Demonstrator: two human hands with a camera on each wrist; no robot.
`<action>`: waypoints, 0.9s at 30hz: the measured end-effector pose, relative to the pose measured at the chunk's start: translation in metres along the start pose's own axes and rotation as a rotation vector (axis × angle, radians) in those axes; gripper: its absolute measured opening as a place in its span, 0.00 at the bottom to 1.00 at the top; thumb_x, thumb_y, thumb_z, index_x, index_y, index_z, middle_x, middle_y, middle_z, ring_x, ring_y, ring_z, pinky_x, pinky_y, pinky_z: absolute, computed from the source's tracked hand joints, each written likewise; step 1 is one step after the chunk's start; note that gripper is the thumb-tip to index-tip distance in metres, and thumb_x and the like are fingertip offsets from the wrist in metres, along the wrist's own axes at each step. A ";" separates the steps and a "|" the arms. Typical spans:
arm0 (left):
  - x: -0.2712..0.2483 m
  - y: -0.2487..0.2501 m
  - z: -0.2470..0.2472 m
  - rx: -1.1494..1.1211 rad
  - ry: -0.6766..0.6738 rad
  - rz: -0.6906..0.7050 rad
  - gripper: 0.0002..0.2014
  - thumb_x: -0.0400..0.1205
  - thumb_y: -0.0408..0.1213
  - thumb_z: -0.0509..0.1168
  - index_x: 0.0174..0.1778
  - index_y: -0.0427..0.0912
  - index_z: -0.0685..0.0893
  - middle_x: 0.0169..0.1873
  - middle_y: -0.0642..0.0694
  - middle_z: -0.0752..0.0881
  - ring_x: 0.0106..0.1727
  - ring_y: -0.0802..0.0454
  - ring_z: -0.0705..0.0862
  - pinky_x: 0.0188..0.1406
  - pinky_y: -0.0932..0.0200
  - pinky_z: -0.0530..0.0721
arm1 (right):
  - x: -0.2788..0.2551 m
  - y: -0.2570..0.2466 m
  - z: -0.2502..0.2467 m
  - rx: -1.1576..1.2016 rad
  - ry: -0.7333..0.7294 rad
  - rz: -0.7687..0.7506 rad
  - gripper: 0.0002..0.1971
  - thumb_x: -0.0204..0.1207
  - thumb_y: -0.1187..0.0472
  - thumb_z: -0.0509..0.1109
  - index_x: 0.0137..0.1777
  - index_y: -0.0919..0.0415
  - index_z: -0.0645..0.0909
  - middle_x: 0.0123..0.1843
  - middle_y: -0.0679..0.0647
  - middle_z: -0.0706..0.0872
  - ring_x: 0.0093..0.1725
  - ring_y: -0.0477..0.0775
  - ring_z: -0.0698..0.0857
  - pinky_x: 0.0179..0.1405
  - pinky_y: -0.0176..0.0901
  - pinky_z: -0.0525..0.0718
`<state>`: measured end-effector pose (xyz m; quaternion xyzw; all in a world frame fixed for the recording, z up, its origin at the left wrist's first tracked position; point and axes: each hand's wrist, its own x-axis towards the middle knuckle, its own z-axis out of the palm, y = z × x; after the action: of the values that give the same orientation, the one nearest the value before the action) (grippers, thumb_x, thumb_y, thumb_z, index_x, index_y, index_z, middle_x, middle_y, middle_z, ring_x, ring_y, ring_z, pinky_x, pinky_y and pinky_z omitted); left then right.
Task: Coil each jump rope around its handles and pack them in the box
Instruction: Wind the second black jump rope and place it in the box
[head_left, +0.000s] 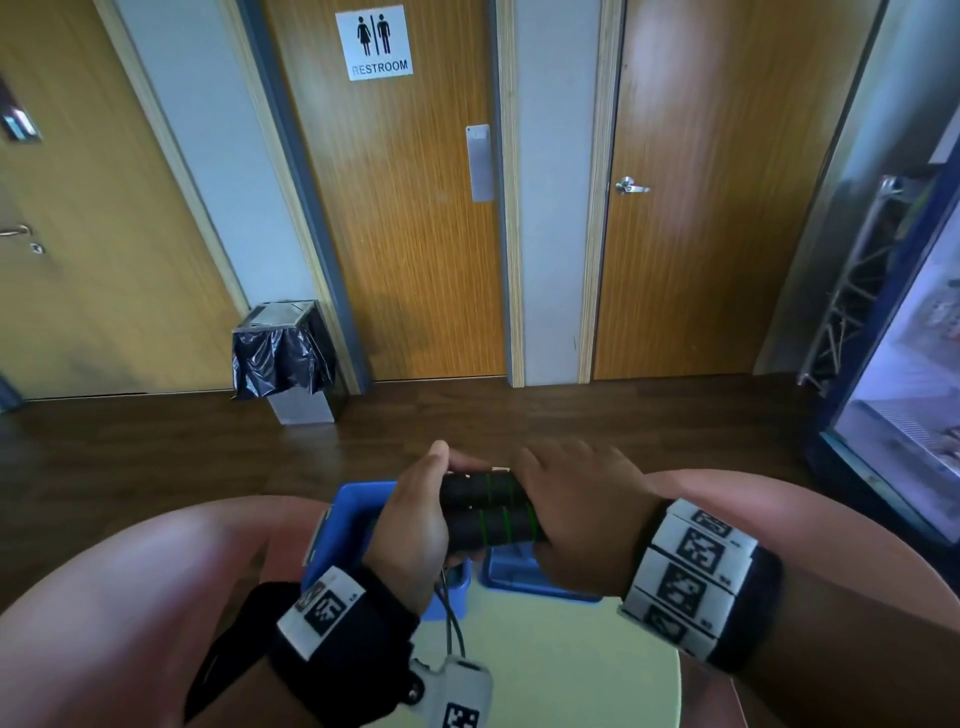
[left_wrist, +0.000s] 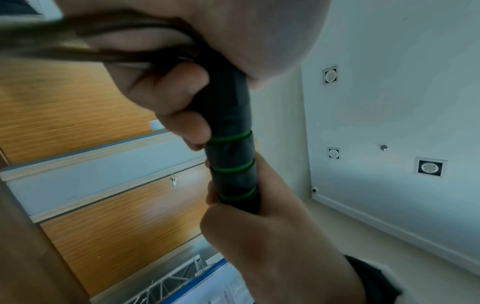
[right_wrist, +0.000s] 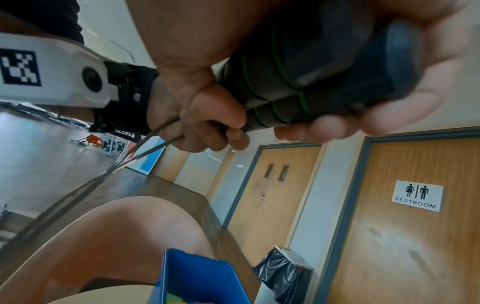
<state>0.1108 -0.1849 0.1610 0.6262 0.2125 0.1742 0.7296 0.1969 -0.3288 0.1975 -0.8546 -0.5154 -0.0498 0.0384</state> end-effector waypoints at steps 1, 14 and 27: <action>0.001 0.000 0.001 -0.013 0.013 -0.004 0.28 0.90 0.52 0.48 0.45 0.34 0.85 0.34 0.34 0.86 0.21 0.44 0.81 0.17 0.60 0.74 | 0.000 0.000 0.001 0.004 -0.009 0.001 0.20 0.67 0.48 0.67 0.57 0.49 0.67 0.54 0.49 0.78 0.50 0.56 0.79 0.46 0.48 0.75; 0.008 0.015 0.005 0.088 -0.041 -0.044 0.39 0.87 0.61 0.43 0.48 0.27 0.84 0.32 0.37 0.87 0.23 0.45 0.85 0.15 0.62 0.75 | -0.002 -0.006 0.005 0.138 0.010 0.117 0.16 0.70 0.44 0.65 0.53 0.47 0.66 0.47 0.45 0.79 0.42 0.52 0.78 0.48 0.49 0.83; 0.001 0.008 0.000 0.160 -0.117 -0.020 0.39 0.74 0.70 0.49 0.51 0.36 0.85 0.34 0.38 0.86 0.24 0.44 0.83 0.18 0.63 0.74 | -0.017 -0.010 0.010 0.143 0.033 0.200 0.15 0.71 0.46 0.64 0.54 0.47 0.68 0.44 0.44 0.77 0.38 0.53 0.75 0.40 0.44 0.74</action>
<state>0.1122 -0.1835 0.1686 0.6897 0.1888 0.1125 0.6899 0.1802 -0.3380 0.1854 -0.8959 -0.4291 -0.0229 0.1127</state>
